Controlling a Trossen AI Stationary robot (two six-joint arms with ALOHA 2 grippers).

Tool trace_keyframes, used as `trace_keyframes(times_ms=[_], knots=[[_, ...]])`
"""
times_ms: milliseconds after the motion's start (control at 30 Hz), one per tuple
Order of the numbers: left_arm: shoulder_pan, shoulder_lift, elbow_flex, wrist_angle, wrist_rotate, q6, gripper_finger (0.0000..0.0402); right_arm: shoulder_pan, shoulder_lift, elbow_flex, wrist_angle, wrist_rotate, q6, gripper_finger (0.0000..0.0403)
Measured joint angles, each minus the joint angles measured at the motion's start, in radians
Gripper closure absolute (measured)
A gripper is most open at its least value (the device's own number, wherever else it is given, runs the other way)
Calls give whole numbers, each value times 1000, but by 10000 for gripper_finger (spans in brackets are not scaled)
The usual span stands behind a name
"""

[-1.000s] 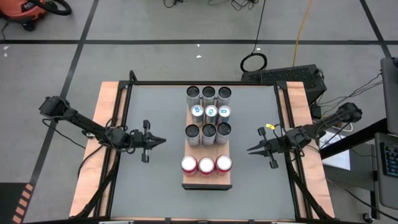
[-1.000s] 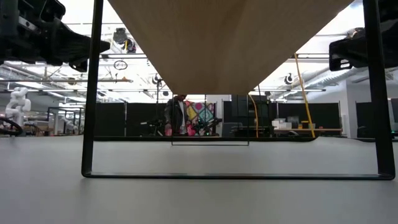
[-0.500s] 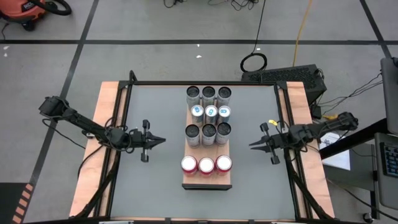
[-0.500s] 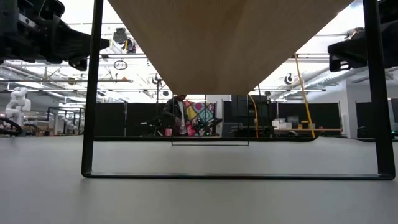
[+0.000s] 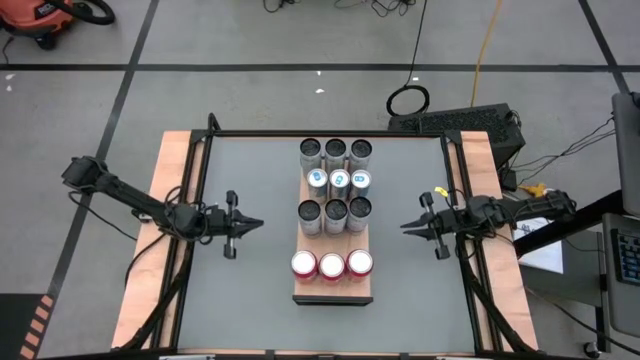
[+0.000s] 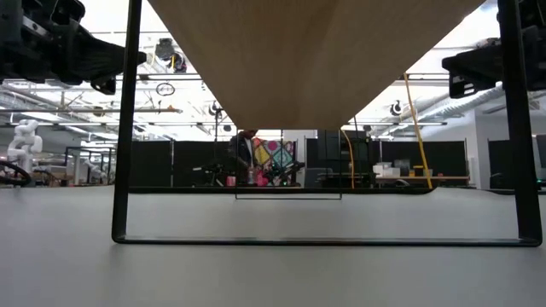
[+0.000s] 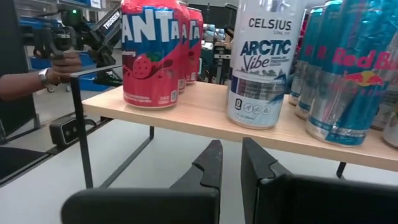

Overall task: Place canned beverage on shelf
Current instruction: Return to Home Position

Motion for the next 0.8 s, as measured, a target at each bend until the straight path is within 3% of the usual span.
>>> trace_keyframes(times_ms=[567, 800], knots=[[0, -419, 0, -463, -12, -35, 389, -10, 0, 0, -6, -3, 3, 403], [0, -543, 0, -559, -6, -22, 389, -10, 0, -1, 11, -3, -9, 403]])
